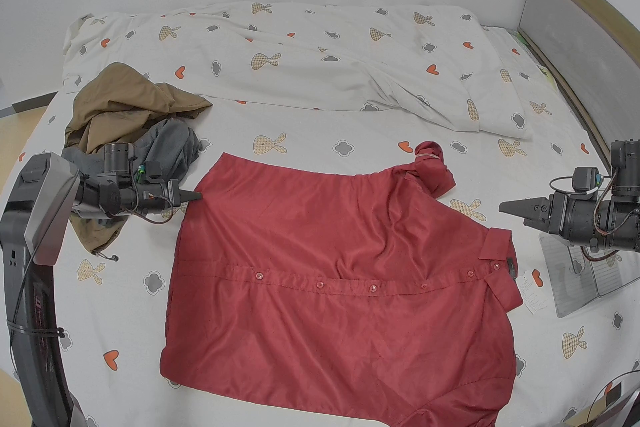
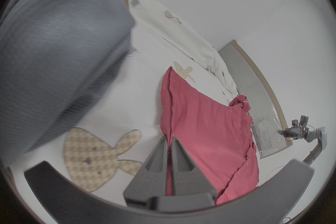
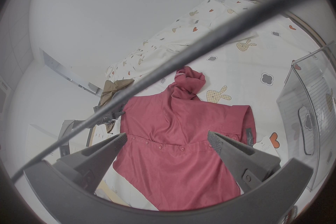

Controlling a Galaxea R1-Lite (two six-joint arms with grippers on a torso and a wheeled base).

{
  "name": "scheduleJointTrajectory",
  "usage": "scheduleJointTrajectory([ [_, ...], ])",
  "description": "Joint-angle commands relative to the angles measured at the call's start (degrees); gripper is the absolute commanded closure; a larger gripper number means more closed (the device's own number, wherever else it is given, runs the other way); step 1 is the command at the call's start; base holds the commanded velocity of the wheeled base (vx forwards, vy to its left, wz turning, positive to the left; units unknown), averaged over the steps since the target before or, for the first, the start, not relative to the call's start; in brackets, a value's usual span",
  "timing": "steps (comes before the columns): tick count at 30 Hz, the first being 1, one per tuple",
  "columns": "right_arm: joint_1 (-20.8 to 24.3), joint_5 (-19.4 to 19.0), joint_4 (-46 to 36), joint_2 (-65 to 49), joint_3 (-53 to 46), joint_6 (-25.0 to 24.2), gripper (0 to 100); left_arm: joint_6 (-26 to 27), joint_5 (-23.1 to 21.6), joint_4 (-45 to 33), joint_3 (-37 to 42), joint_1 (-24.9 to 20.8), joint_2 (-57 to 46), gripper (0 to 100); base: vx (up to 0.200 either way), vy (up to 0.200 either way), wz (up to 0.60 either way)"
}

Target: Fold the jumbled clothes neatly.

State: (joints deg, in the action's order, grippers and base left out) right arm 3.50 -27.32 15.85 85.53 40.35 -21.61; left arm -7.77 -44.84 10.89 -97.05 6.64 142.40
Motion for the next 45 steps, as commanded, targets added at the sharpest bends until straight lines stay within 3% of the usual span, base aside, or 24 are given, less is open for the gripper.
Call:
scheduleJointTrajectory([
  [1,-0.07,-0.01,0.06,0.25,-0.01,-0.01,0,0.03,0.01,-1.75,-1.48,2.41,-0.02,100,0.000,0.000,0.00],
  [16,-0.07,-0.01,0.06,0.16,-0.10,-0.01,0,0.03,0.10,-5.17,-3.15,4.61,0.78,100,0.000,0.000,0.00],
  [21,-0.07,-0.01,0.06,0.25,-0.10,-0.01,0,0.03,0.10,-11.59,-4.02,3.90,-1.42,100,0.000,0.000,0.00],
  [25,-0.07,-0.01,0.06,0.34,-0.10,-0.01,0,3.55,0.54,-13.79,-4.11,3.73,-1.77,100,0.000,0.000,0.00],
  [26,-0.07,0.07,0.06,0.34,-0.10,-0.01,0,4.16,0.72,-14.05,-4.11,3.64,-1.86,0,0.000,0.000,0.00],
  [34,0.98,2.18,0.06,4.38,4.39,0.26,0,4.69,5.37,-15.46,0.46,3.82,-7.84,0,0.000,0.000,0.00],
  [39,5.55,18.62,-0.03,18.36,15.11,0.78,0,4.25,6.69,-15.98,12.15,3.90,-20.23,0,0.000,0.000,0.00],
  [40,5.55,18.62,-0.03,18.36,15.11,0.78,0,4.25,6.69,-15.98,12.15,3.90,-20.23,0,0.000,0.000,0.00],
  [41,7.22,21.69,-0.03,23.37,18.89,1.05,0,4.07,6.87,-16.16,17.60,3.82,-24.98,0,0.000,0.000,0.00],
  [43,8.89,22.31,-0.20,28.38,23.55,1.22,0,4.16,6.96,-16.34,26.91,3.38,-30.60,0,0.000,0.000,0.00],
  [45,9.16,22.31,-0.20,29.17,24.51,1.22,0,4.34,6.96,-16.34,29.81,3.20,-31.66,0,0.000,0.000,0.00],
])
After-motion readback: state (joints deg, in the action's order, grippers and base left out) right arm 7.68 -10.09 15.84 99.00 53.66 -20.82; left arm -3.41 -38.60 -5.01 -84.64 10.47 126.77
